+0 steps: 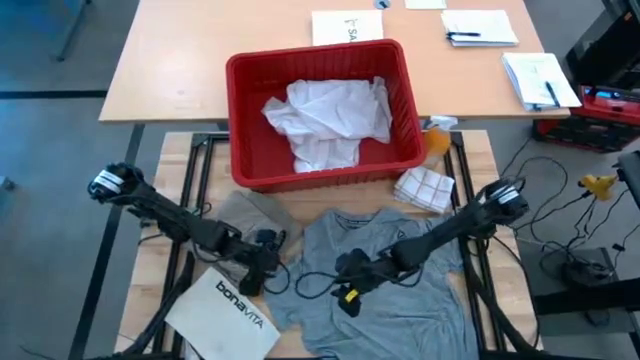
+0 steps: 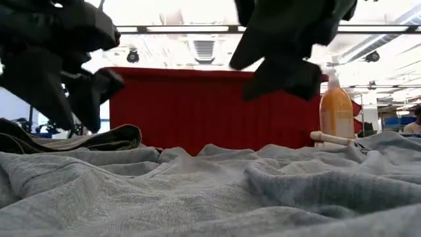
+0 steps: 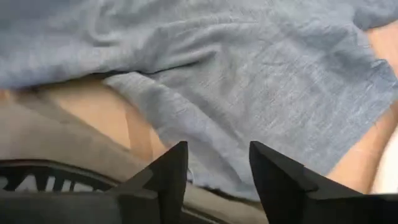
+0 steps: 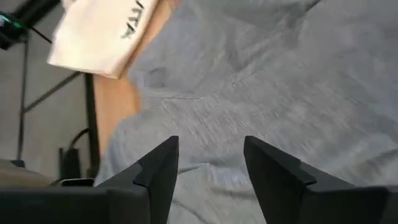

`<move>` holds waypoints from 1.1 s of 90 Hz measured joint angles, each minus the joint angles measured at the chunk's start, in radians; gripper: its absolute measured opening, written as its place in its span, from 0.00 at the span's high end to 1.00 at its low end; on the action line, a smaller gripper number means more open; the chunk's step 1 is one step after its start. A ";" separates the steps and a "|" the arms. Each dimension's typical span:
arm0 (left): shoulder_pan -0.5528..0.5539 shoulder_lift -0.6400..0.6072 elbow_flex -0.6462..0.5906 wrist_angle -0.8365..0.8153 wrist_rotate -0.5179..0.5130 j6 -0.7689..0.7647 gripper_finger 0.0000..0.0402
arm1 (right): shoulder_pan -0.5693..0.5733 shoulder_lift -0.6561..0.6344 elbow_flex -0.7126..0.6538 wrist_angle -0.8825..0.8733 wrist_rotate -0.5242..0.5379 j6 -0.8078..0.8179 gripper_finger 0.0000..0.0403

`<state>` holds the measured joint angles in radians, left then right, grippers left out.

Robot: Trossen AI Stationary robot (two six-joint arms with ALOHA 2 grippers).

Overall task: Fold laundry
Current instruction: Fold the gray shirt

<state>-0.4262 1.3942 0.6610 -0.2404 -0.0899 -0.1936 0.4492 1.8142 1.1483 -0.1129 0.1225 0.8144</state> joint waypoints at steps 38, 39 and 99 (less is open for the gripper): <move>0.019 0.149 -0.002 0.057 0.119 -0.001 0.85 | -0.019 0.053 0.076 -0.031 -0.004 -0.013 0.65; 0.019 0.151 0.001 0.056 0.128 -0.003 0.85 | -0.020 0.053 0.076 -0.030 -0.004 -0.013 0.65; 0.098 0.115 0.357 -0.088 0.161 -0.089 1.00 | -0.042 0.048 0.076 0.239 0.209 -0.295 0.80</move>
<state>-0.3278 1.5097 1.0180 -0.3288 0.0709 -0.2821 0.4070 1.8618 1.2240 0.1258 0.3312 0.5190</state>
